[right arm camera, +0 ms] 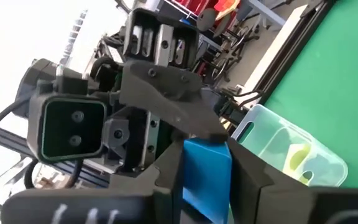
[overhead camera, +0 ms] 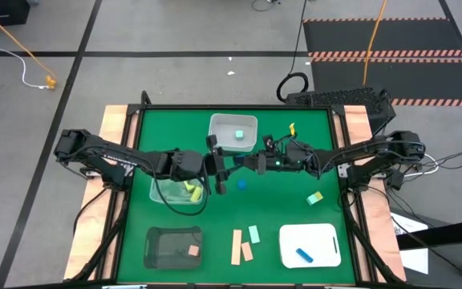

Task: Sort & place blocks by color
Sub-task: Put the left blue triangle block into the bottom white bin

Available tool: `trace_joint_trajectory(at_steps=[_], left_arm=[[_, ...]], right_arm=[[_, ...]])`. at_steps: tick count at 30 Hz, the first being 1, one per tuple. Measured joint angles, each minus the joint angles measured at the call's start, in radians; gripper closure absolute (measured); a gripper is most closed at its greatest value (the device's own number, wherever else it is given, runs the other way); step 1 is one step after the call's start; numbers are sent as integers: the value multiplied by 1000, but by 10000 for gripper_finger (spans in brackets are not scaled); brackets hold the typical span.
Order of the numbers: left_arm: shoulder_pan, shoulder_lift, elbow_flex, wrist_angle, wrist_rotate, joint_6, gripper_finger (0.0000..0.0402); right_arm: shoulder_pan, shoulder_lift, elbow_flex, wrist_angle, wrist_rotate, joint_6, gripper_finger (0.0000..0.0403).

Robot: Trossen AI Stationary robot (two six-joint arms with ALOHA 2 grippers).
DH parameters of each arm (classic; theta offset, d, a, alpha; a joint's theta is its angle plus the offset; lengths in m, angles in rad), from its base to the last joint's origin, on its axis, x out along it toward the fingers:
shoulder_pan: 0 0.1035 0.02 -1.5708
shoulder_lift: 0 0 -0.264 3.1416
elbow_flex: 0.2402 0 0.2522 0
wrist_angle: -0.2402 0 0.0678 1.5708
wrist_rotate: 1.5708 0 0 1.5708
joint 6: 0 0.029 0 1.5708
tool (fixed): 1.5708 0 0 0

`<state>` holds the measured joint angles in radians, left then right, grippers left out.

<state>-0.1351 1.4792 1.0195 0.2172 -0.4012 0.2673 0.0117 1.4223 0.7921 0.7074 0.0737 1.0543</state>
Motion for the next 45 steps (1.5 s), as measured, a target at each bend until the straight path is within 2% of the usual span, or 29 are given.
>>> trace_joint_trajectory(at_steps=[4, 8, 10, 15, 19, 24, 28, 32, 39, 45], left_arm=[[0, 0, 0, -2, 2, -80, 179], [0, 0, 0, -3, 2, -162, 160], [0, 0, 0, -5, 4, -196, 155], [-4, 0, 0, -13, 3, -290, 152], [-4, 0, 0, -31, 0, -349, 152], [-4, 0, 0, -135, 0, -476, 151], [-4, 7, 0, -221, 8, -620, 151], [-4, 19, 0, -260, 55, -737, 151], [-26, 62, 0, -282, 183, -813, 151], [-77, 151, 0, -272, 200, -816, 151]], right_arm=[[-4, 0, 0, -1, -36, -3, 333], [-6, -22, 0, -24, -61, 0, 333], [-10, -54, 0, -90, -81, -5, 333], [-17, -178, 0, -390, -108, -46, 333], [4, -290, 0, -660, -196, -15, 333], [112, -381, 0, -857, -416, 60, 333], [242, -405, 0, -1020, -492, 108, 333], [385, -380, 0, -1127, -491, 201, 333], [569, -277, -1, -1090, -439, 328, 332], [632, -215, -1, -1070, -435, 419, 276]])
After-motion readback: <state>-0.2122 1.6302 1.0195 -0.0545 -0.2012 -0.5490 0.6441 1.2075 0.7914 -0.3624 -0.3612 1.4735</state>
